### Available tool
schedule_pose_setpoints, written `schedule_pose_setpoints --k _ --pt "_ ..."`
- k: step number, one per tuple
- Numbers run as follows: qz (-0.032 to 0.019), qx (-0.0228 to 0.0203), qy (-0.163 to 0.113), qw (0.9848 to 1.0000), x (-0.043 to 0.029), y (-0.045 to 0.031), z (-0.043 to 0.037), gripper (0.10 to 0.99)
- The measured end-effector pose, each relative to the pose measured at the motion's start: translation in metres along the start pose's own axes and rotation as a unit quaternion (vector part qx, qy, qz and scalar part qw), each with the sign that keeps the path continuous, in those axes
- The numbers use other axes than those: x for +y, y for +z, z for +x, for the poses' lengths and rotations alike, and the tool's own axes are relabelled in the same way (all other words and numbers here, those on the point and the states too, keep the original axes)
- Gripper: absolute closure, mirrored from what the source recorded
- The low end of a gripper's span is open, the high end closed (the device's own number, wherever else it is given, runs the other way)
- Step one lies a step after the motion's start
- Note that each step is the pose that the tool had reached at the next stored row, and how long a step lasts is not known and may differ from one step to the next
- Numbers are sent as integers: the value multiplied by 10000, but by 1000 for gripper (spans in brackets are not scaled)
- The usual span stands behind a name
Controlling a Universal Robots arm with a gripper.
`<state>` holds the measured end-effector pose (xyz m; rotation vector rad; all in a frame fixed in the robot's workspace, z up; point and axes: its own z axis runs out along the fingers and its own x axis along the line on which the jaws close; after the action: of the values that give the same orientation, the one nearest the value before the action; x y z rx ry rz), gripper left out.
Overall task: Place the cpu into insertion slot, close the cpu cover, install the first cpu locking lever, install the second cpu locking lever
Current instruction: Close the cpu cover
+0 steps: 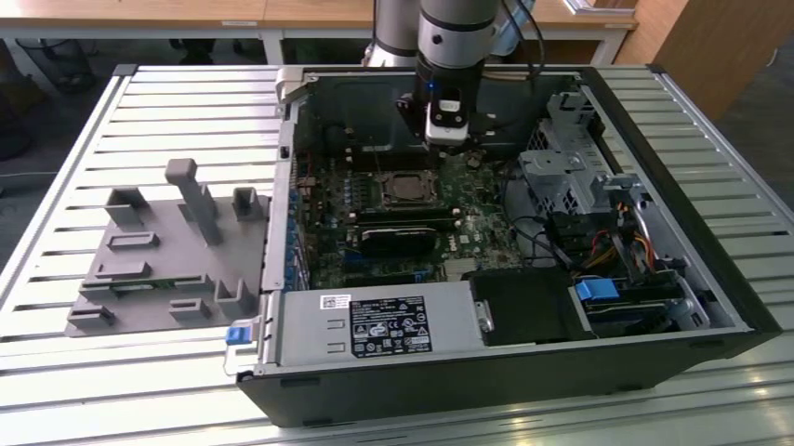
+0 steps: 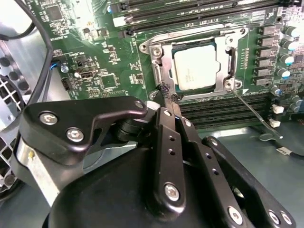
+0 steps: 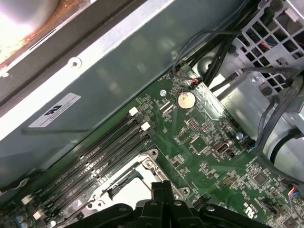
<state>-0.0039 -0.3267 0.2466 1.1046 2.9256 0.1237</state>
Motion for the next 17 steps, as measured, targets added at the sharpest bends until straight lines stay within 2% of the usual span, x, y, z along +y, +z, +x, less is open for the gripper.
schedule_pose_setpoints --k 7,13,17 --pt "-7 -32 410 9992 -22 2 24 980" --pt "-7 -33 418 9991 -116 -2 132 980" --pt "-7 -33 417 9991 -125 -3 142 980"
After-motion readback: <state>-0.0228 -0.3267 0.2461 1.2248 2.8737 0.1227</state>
